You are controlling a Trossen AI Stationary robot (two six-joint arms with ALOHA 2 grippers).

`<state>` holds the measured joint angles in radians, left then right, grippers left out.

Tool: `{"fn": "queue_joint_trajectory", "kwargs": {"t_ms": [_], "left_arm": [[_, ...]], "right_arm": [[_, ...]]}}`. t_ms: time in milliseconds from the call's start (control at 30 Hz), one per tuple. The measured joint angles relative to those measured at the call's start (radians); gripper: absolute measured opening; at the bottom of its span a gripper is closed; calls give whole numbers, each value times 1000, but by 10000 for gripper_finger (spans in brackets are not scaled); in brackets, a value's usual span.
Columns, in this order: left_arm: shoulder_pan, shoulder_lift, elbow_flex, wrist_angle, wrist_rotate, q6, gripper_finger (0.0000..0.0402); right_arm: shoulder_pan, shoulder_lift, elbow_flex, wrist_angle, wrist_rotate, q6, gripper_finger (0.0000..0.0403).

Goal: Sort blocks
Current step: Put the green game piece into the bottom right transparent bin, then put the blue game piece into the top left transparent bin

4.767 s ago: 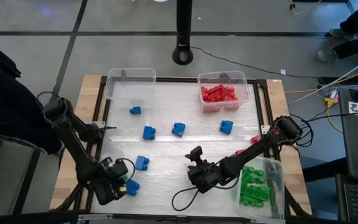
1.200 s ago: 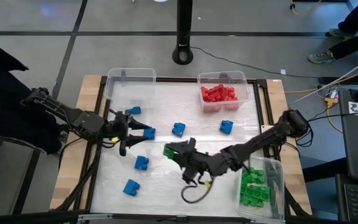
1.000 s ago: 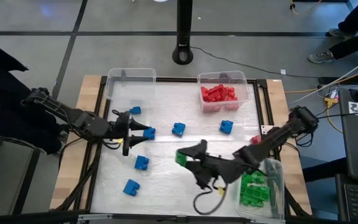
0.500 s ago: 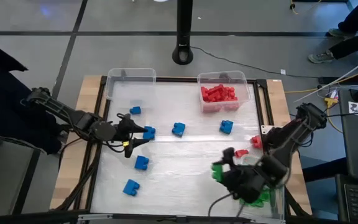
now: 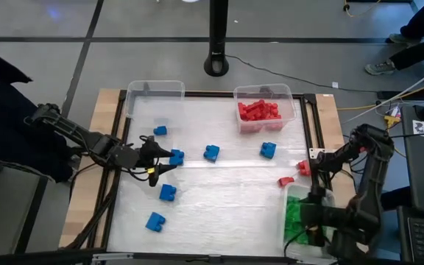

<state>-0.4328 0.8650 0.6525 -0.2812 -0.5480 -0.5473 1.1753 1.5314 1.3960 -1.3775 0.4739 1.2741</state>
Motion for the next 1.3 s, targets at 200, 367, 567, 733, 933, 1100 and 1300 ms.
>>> {"fn": "queue_joint_trajectory", "kwargs": {"t_ms": [200, 367, 567, 733, 933, 1100, 1300], "left_arm": [[0, 0, 0, 0, 0, -3, 224], [0, 0, 0, 0, 0, 3, 224], [-2, 0, 0, -1, 1, 3, 224], [-2, 0, 0, -3, 1, 4, 224], [-2, 0, -2, -44, 1, -15, 224], [-2, 0, -35, -53, 1, -53, 224], [-2, 0, -94, -64, 1, -103, 224]], "right_arm": [[52, 4, 0, -43, -76, 137, 336], [47, 4, 0, -44, -75, 136, 350], [35, 4, 0, -52, -73, 134, 352], [-4, 4, 0, -48, -22, 57, 353], [-108, 4, 0, -11, 72, -219, 353], [-229, 4, 0, 9, 193, -431, 353], [-371, 4, 0, 132, 363, -716, 353]]}}
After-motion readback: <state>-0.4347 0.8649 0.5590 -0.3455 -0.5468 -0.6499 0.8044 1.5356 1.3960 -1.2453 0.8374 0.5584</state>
